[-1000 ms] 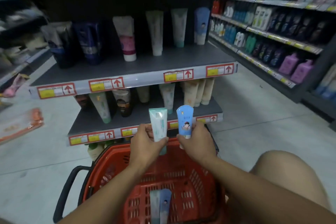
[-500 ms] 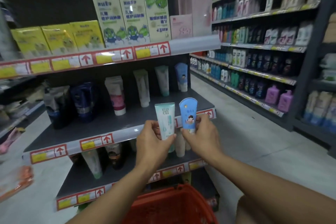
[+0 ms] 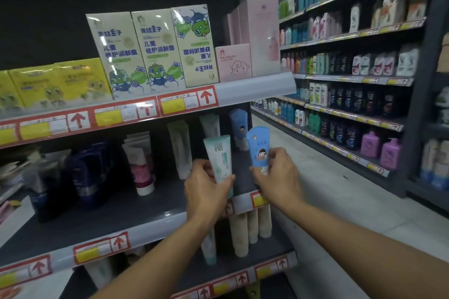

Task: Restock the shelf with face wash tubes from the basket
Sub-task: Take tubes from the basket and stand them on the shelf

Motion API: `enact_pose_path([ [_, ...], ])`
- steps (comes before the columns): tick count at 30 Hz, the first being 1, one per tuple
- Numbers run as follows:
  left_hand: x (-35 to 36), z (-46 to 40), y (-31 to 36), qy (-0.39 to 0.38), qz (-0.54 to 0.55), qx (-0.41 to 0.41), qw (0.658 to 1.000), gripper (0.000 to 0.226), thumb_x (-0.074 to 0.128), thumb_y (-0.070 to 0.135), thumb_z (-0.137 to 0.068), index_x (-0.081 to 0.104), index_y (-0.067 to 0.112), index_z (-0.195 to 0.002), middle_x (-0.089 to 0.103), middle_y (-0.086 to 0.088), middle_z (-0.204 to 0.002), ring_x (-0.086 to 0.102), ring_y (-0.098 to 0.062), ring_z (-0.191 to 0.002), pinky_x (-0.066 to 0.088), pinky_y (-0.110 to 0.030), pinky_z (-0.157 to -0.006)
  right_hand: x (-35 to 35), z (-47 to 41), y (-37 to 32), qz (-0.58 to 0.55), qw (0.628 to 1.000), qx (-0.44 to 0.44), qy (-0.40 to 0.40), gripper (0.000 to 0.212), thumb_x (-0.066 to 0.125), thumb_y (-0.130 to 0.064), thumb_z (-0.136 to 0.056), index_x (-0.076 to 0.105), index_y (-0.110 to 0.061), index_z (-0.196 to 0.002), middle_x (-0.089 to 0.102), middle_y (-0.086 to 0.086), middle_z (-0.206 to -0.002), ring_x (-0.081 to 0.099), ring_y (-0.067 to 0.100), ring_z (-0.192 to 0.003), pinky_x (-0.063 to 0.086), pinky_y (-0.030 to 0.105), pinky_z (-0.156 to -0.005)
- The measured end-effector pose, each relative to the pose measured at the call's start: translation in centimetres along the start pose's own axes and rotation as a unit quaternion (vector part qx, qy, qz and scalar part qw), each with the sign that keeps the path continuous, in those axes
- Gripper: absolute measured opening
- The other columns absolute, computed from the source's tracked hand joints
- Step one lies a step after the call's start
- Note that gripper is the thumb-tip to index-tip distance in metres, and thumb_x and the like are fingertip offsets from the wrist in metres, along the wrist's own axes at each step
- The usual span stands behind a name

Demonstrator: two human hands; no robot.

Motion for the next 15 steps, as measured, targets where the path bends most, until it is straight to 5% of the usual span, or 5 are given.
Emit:
enact_pose_path([
  [6,2.6,-2.6,-1.2,0.014,0.006,-0.024,1.0,0.047,0.088,0.029,-0.08,0.051,0.029,-0.109,0.07,0.005,-0.113,0.068,-0.01,-0.098,0.054,-0.02,-0.076,1.8,-2.3,1.8,0.037,0.999,-0.009,-0.016,0.051,0.079,-0.044,-0.082,0.058,-0.021,-0.122,0.06,-0.002,-0.112,0.058,0.01,-0.09,0.051,0.025,-0.065],
  [11,4.2,-4.8,-1.9,0.023,-0.03,-0.044,0.998,0.048,0.085,0.031,-0.082,0.055,0.026,-0.119,0.068,0.001,-0.123,0.067,-0.018,-0.111,0.059,-0.04,-0.093,3.3,-4.0,2.4,0.04,0.998,-0.02,-0.05,0.056,0.086,-0.035,-0.075,0.058,-0.024,-0.123,0.066,-0.003,-0.115,0.065,0.015,-0.098,0.059,0.033,-0.077],
  [15,5.5,-7.0,-2.7,0.015,-0.081,-0.069,0.994,0.047,0.084,0.036,-0.083,0.06,0.021,-0.121,0.069,-0.002,-0.125,0.067,-0.021,-0.114,0.058,-0.039,-0.092,4.8,-5.8,2.4,0.073,0.994,-0.007,-0.076,0.058,0.085,-0.039,-0.075,0.056,-0.03,-0.124,0.07,-0.004,-0.115,0.069,0.018,-0.1,0.061,0.04,-0.077],
])
Point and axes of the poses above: each hand's wrist, its own z-axis away from the middle knuckle, its own x-axis out of the palm, y = z × x, the point moved 2 cm from there along -z, towards the middle knuckle
